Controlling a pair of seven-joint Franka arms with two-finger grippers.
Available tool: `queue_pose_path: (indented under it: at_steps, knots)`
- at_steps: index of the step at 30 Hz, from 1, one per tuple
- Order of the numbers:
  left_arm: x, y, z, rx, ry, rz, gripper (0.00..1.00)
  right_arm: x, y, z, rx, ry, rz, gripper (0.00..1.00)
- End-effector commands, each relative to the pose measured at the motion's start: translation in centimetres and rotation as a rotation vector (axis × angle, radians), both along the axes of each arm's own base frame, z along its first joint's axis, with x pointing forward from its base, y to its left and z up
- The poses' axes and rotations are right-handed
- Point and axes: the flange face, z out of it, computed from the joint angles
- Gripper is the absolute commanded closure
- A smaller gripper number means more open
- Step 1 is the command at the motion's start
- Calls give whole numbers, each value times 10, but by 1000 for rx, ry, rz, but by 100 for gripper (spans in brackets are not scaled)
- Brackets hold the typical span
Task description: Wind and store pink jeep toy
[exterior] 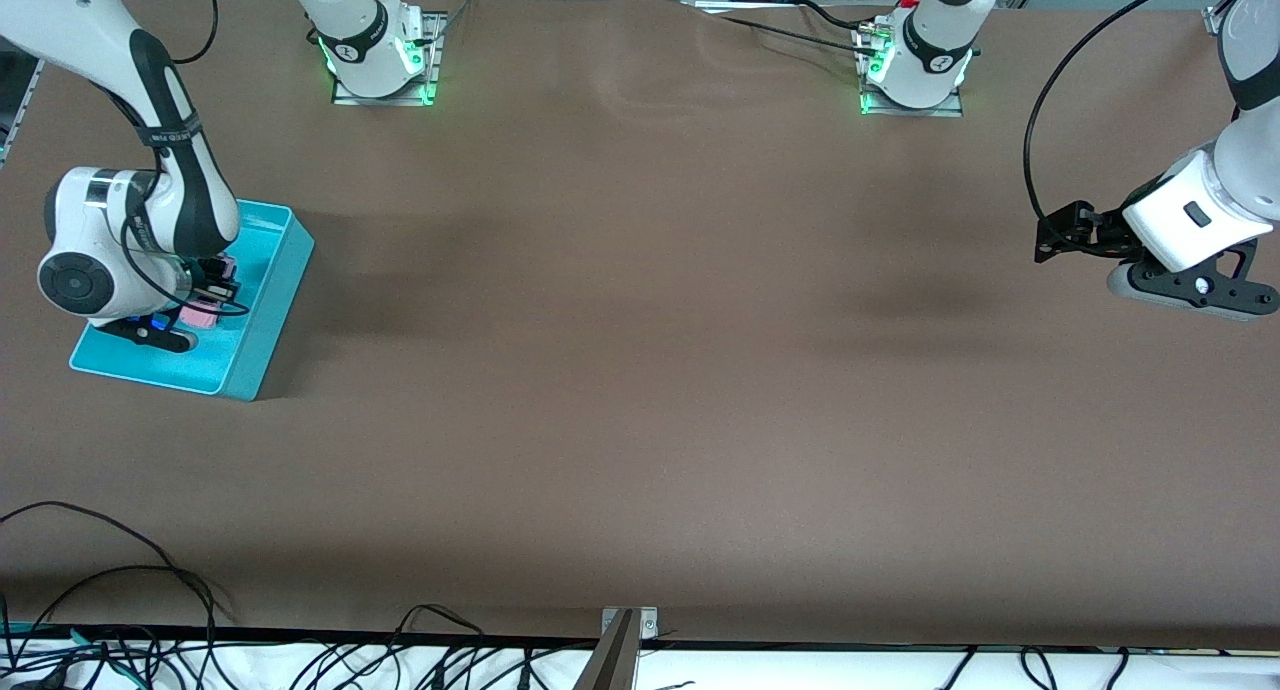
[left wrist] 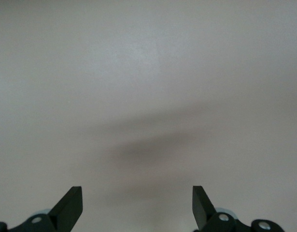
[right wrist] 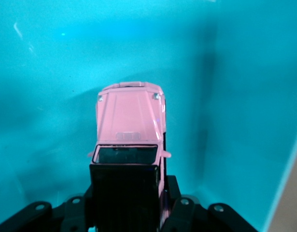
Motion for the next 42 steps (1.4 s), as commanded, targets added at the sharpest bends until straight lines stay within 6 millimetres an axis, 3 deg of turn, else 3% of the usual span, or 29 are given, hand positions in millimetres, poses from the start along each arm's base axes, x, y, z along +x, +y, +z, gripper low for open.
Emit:
queue_pose_path:
  at_steps: [1, 9, 16, 23, 30, 31, 32, 33, 35, 37, 42]
  knots:
    - [4, 2, 6, -8, -3, 5, 0, 2, 2, 12, -19, -14, 16, 100]
    - [4, 2, 6, -8, -3, 5, 0, 1, 0, 10, -18, -9, 14, 100]
    - [4, 2, 6, -8, -3, 5, 0, -4, 0, -7, -15, 25, 12, 100]
    - [4, 2, 6, -8, -3, 5, 0, -30, -17, -22, -29, 78, 8, 100]
    - [4, 2, 6, -8, -3, 6, 0, -35, -21, -37, -27, 62, 30, 100]
    - [4, 2, 6, -8, -3, 6, 0, -35, -23, -39, -26, 59, 30, 96]
    - [4, 2, 6, -8, -3, 6, 0, -35, -23, -40, -26, 59, 29, 86]
    - [4, 2, 6, -8, -3, 5, 0, -35, -23, -40, -26, 58, 28, 64]
    - [4, 2, 6, -8, -3, 6, 0, -34, -24, -39, -27, 57, 26, 35]
    - [4, 2, 6, -8, -3, 6, 0, -32, -22, -37, -30, 50, 26, 0]
    - [4, 2, 6, -8, -3, 6, 0, -29, -19, -34, -29, 44, 28, 0]
